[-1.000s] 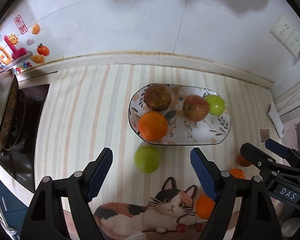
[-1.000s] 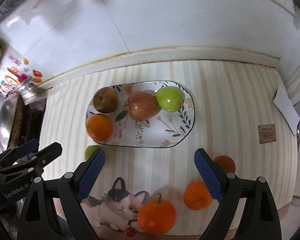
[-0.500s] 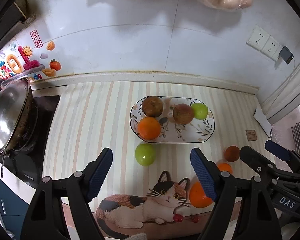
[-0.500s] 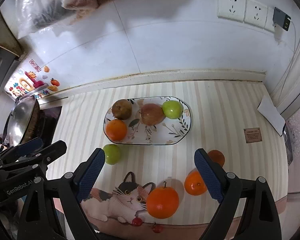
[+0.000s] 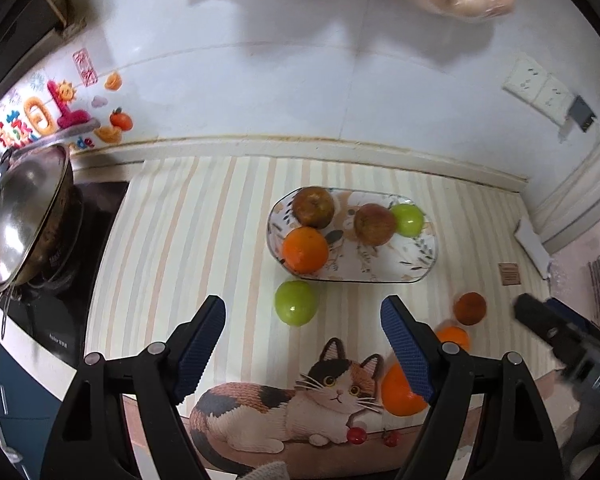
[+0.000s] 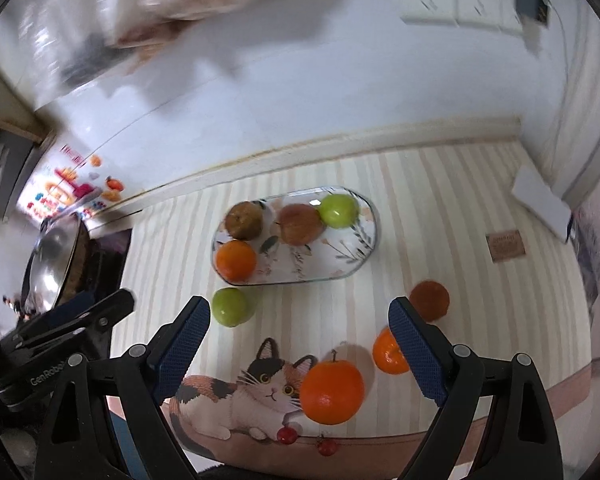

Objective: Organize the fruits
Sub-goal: 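Move both tools toward the remaining green apple and orange, then grasp the green apple with the left tool while the right tool grasps an orange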

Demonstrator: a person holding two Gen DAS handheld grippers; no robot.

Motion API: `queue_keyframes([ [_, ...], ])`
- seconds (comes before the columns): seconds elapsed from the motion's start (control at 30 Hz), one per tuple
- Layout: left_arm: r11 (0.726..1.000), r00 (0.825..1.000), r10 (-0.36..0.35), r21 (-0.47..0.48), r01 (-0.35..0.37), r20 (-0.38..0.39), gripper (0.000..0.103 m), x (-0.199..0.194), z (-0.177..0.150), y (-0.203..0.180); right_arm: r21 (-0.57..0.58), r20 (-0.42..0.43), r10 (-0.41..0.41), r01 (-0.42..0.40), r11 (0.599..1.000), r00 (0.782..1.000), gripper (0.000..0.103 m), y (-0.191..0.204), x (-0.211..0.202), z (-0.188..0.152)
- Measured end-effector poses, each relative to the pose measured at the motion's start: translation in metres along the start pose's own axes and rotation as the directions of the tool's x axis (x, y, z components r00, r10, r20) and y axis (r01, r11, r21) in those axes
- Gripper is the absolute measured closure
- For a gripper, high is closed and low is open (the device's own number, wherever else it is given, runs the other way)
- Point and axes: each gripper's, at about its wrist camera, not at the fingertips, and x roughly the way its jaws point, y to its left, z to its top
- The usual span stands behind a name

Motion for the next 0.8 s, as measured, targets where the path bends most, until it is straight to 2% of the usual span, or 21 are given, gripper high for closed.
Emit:
queue_keyframes([
  [0.17,0.999,0.996,0.037,-0.036,-0.040,-0.080,0.024,0.041,0.002,0.011,0.115,-0.049,-0.029,0.034,0.993,0.998,0.010,-0.053,0.034,0.009],
  [0.33,0.997,0.981,0.043,-0.059,-0.055,-0.188,0.024,0.096,0.003,0.016,0.214,-0.107,-0.070,0.092,0.973,0.992,0.010,-0.105,0.077,0.016],
  [0.47,0.994,0.960,0.053,-0.081,-0.077,-0.274,0.024,0.136,0.002,0.020,0.271,-0.179,-0.092,0.139,0.953,0.980,0.010,-0.140,0.116,0.017],
  [0.53,0.992,0.949,0.033,-0.108,-0.070,-0.313,0.024,0.153,0.000,0.023,0.295,-0.224,-0.082,0.148,0.944,0.971,0.010,-0.154,0.137,0.013],
  [0.63,0.988,0.934,0.000,-0.142,-0.055,-0.358,0.024,0.172,-0.002,0.025,0.318,-0.277,-0.063,0.153,0.936,0.959,0.010,-0.167,0.162,0.008],
  [0.8,0.988,0.908,-0.023,-0.148,-0.043,-0.418,0.024,0.198,-0.008,0.021,0.340,-0.315,-0.046,0.158,0.927,0.948,0.011,-0.179,0.187,0.000],
])
